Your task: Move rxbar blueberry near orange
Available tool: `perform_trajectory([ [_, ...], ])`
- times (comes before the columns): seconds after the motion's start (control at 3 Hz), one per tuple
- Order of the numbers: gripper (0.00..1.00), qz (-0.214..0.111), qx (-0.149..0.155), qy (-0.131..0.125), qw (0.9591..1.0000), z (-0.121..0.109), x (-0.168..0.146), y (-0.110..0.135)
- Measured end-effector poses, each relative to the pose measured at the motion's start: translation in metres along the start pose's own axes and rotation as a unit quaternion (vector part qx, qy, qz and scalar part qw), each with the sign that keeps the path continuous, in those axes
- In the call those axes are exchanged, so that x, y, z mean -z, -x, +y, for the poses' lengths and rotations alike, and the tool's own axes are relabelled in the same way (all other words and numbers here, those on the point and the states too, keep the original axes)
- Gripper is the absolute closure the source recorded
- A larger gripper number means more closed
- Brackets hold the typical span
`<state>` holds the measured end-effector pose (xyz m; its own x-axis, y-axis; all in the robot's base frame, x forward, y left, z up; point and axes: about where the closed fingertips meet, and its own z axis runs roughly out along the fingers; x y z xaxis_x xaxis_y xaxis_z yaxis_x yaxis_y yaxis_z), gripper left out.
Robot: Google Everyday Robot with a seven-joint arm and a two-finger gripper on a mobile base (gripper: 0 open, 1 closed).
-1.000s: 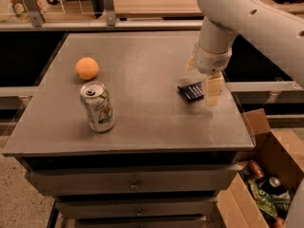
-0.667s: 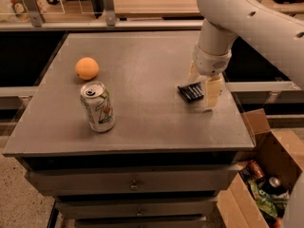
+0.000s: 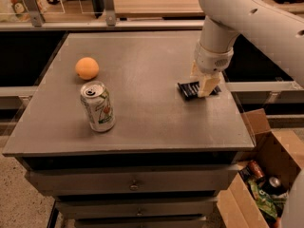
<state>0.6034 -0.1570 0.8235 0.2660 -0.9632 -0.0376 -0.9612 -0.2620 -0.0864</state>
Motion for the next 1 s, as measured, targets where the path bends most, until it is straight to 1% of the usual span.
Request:
perform_trajectory([
  [0.33,1.00,-0.007,0.000,-0.007,1.0000,-0.008,0.006,0.005],
  [0.67,1.00,-0.012,0.006,-0.022,0.9997,-0.027,0.021,0.017],
  [1.0,1.00,-0.016,0.021,-0.038,0.9989,-0.049,0.038,0.038],
])
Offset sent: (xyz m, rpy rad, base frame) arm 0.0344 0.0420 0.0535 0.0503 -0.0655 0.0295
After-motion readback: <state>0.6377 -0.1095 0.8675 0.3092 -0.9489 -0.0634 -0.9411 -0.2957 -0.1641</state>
